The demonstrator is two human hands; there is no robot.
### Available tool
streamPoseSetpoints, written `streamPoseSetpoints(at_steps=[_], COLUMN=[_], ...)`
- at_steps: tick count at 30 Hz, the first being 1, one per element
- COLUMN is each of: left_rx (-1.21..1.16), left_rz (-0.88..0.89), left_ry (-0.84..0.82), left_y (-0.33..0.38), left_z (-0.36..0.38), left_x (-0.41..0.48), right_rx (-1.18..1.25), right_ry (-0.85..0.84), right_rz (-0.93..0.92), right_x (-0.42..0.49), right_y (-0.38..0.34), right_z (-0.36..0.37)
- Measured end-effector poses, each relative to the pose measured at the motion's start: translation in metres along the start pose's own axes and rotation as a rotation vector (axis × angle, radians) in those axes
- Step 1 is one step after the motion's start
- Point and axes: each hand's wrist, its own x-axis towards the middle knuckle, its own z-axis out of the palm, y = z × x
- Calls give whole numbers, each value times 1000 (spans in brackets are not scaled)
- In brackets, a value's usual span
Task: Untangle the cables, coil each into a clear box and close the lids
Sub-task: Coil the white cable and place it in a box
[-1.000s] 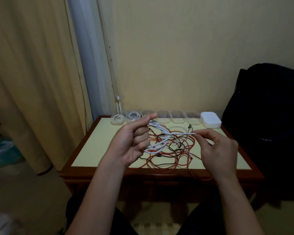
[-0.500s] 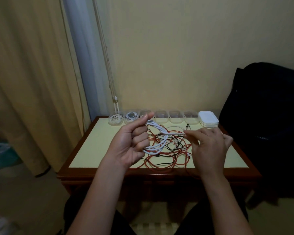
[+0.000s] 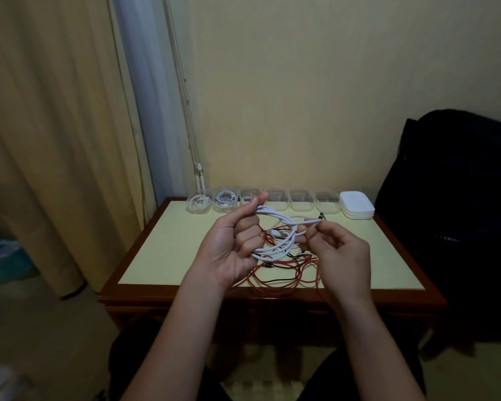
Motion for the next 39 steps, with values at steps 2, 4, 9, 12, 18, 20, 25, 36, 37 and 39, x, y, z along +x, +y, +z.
streamPoseSetpoints(at_steps=[2,4,9,12,18,20,25,36,37,39], left_rx=[-23,-38,-54,36,278,259,301,71,52,11], left_rz=[-9,-16,-26,31,254,300,173,115,120,121], left_ry=[-6,-12,2,97,287,281,213,218,237,272], left_y=[0,2,1,-2,-10,-13,-12,6,10,18], left_z=[0,-1,-3,-6,-14,-10,-12,-23,-25,-29], left_x=[1,2,6,11,20,19,17,15,14,12], right_rx=[153,235,410,428,501,534,354,-341,-359,-379], right_ry=[-38,-86,-267,-427,-550,-557,-476,-527,-546,-585], right_rz=[83,132,250,396,547,559,487,205,192,184], right_x=[-2,-3,-9,-12,-22,-23,-14,-2,-1,0], right_y=[-2,-3,-13,-16,-20,-24,-22,-18,-19,-17], right_z=[3,5,7,10,18,19,10,-21,-25,-32])
